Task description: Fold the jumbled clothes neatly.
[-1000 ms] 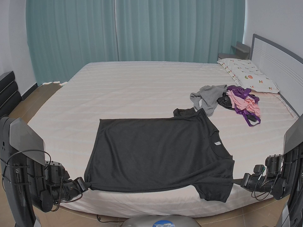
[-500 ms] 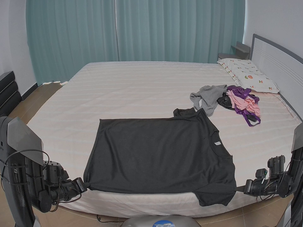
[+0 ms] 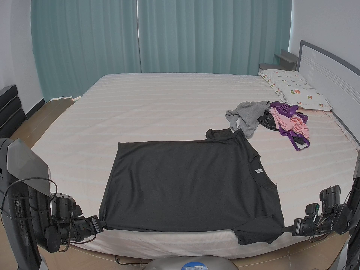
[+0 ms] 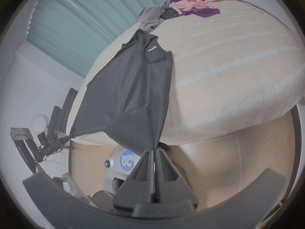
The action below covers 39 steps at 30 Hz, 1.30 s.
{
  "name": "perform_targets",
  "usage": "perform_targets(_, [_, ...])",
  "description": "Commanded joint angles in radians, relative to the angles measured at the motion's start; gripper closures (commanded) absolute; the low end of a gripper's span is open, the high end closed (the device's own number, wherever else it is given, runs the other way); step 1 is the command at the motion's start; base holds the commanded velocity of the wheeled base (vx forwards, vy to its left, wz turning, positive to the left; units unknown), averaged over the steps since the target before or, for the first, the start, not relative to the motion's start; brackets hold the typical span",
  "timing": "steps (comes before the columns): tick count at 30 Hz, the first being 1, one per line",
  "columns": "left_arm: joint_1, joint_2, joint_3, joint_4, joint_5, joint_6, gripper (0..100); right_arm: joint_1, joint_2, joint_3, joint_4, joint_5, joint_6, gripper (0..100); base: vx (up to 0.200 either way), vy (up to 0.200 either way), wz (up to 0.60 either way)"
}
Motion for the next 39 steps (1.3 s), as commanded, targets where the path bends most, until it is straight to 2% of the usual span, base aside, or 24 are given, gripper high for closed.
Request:
perform_targets(1, [0.002, -0.038, 0.016, 0.062, 0.001, 0.035, 100, 0.005, -0.013, 0.018, 0.023, -0.017, -0.019, 100, 0.0, 0.0, 0.0])
perform_targets(2, [0.002, -0.038, 0.016, 0.062, 0.001, 0.035, 100, 0.005, -0.013, 0.018, 0.023, -0.017, -0.019, 100, 0.0, 0.0, 0.0])
perform_targets(3, [0.002, -0.062, 0.018, 0.115, 0.005, 0.083, 100, 0.005, -0.024, 0.018, 0.04, -0.028, -0.026, 100, 0.0, 0.0, 0.0])
perform_targets(5, [0.016, -0.083, 0.018, 0.145, 0.005, 0.113, 100, 0.005, -0.039, 0.018, 0.062, -0.032, -0.029, 100, 0.0, 0.0, 0.0])
perform_targets(14, [0.027, -0.089, 0.018, 0.174, 0.005, 0.126, 100, 0.018, -0.11, 0.018, 0.171, -0.037, -0.075, 100, 0.0, 0.0, 0.0])
perform_targets(27, [0.029, -0.16, 0.018, 0.378, 0.007, 0.262, 100, 0.022, -0.143, 0.018, 0.252, -0.088, -0.129, 100, 0.0, 0.0, 0.0])
perform_targets(39, [0.024, -0.193, 0.016, 0.469, 0.031, 0.294, 100, 0.041, -0.222, 0.018, 0.385, -0.115, -0.201, 100, 0.0, 0.0, 0.0])
